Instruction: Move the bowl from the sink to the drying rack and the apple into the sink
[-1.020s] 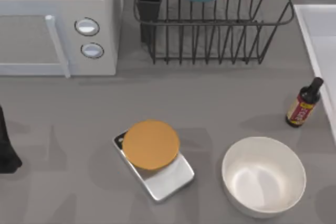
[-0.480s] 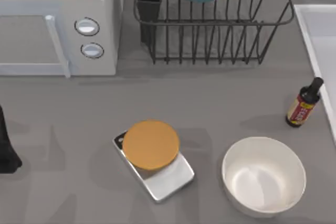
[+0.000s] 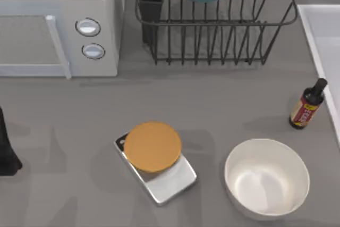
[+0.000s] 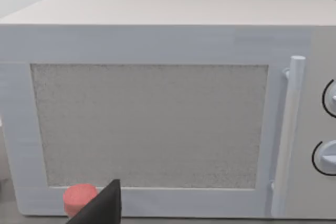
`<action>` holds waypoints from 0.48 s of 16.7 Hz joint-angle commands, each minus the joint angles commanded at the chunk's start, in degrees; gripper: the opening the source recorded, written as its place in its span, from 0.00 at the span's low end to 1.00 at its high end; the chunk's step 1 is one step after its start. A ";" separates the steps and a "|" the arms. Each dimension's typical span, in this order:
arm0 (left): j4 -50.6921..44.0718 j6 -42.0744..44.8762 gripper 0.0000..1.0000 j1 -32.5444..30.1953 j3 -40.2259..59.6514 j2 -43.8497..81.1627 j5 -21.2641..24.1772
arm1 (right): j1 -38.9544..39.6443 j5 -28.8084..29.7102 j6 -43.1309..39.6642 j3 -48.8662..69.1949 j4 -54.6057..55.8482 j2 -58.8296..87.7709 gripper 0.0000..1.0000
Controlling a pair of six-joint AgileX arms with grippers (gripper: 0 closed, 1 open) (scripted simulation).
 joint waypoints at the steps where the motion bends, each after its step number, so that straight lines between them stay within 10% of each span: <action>1: 0.00 0.00 1.00 0.00 0.00 0.00 0.00 | 0.00 0.00 0.00 0.00 0.00 0.00 0.30; 8: 0.00 0.00 1.00 0.00 0.00 0.00 0.00 | 0.00 0.00 0.00 0.00 0.00 0.00 0.83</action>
